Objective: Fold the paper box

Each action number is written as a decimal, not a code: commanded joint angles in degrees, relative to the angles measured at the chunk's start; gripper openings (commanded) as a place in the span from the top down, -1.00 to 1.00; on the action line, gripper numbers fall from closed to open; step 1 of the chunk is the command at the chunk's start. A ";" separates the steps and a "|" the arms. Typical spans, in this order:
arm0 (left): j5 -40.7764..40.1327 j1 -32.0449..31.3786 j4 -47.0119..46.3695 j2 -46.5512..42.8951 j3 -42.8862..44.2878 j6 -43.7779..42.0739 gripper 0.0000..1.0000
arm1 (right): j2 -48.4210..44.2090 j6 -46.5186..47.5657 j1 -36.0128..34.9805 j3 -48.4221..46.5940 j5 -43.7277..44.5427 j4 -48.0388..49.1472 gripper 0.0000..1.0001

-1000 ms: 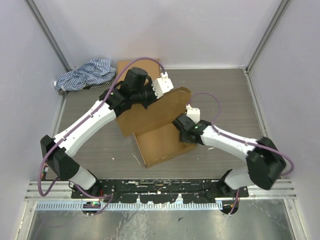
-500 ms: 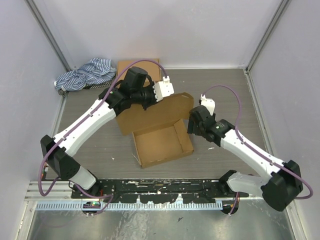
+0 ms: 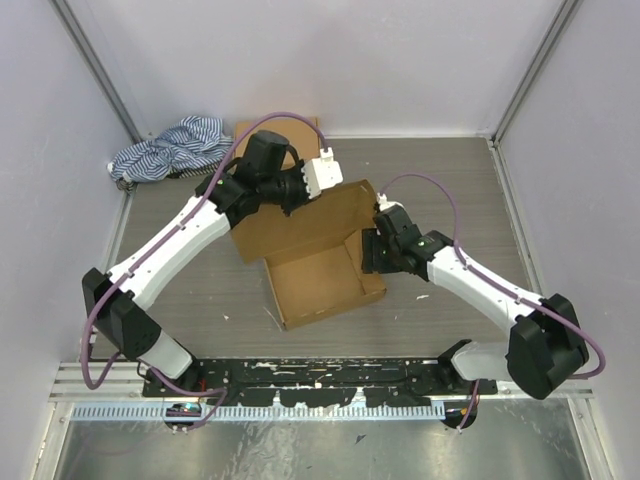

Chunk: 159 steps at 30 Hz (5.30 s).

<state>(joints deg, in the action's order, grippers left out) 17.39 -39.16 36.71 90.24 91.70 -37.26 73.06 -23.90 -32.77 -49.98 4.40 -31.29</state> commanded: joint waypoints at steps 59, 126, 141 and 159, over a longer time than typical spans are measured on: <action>4.98 -1.14 9.78 -3.08 7.59 8.32 0.97 | -3.86 0.11 -7.17 9.46 11.27 11.17 0.25; -1.27 -4.15 5.40 -5.41 3.77 13.19 1.00 | -7.86 -5.23 -12.58 0.40 17.04 -3.37 -0.46; 11.81 -3.43 15.89 -3.77 5.70 11.46 1.00 | -8.59 -3.65 -12.58 4.72 13.65 0.33 -0.49; 13.56 -3.45 12.25 -3.77 1.46 14.65 1.00 | -0.45 -4.79 -12.67 7.68 12.95 6.04 -0.01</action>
<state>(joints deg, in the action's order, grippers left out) 27.38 -42.50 50.65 86.61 93.17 -23.49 70.15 -28.62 -45.21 -39.77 15.03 -27.53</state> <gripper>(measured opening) 0.014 0.525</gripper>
